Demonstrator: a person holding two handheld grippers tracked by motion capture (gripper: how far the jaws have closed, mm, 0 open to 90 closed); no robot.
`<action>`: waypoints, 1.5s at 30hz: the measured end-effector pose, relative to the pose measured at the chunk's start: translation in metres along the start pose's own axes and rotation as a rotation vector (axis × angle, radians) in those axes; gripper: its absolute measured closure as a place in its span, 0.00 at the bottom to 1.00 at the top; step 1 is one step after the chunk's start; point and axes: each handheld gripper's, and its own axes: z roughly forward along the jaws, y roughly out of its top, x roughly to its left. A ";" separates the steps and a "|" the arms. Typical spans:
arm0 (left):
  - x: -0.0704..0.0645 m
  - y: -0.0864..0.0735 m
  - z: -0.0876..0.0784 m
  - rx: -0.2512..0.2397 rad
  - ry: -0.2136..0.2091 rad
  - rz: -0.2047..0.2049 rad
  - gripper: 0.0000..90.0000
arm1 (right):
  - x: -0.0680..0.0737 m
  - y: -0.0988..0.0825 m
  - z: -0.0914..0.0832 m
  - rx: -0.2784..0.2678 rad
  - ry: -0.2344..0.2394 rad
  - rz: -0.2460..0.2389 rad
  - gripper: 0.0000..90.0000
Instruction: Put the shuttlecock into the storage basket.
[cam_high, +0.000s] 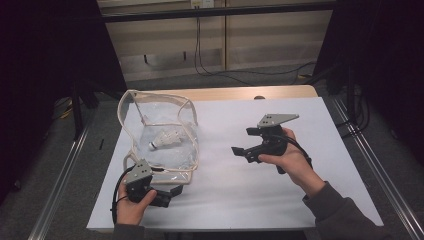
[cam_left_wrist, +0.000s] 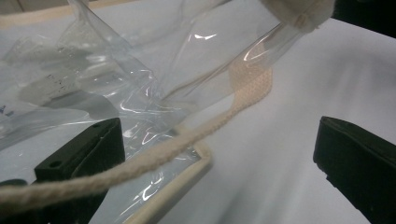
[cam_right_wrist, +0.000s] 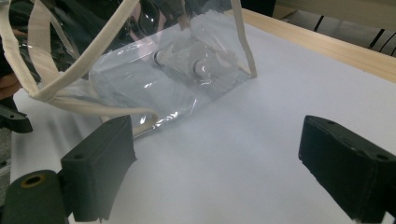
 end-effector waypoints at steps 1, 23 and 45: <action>0.000 0.000 0.000 0.002 0.000 0.003 0.02 | -0.001 -0.002 -0.001 -0.002 -0.002 0.003 0.11; 0.000 0.000 0.000 0.001 0.002 0.002 0.02 | -0.014 -0.033 -0.019 -0.004 -0.030 0.024 0.10; 0.000 0.000 0.000 0.007 0.004 0.006 0.02 | -0.024 -0.067 -0.039 0.000 -0.058 0.034 0.09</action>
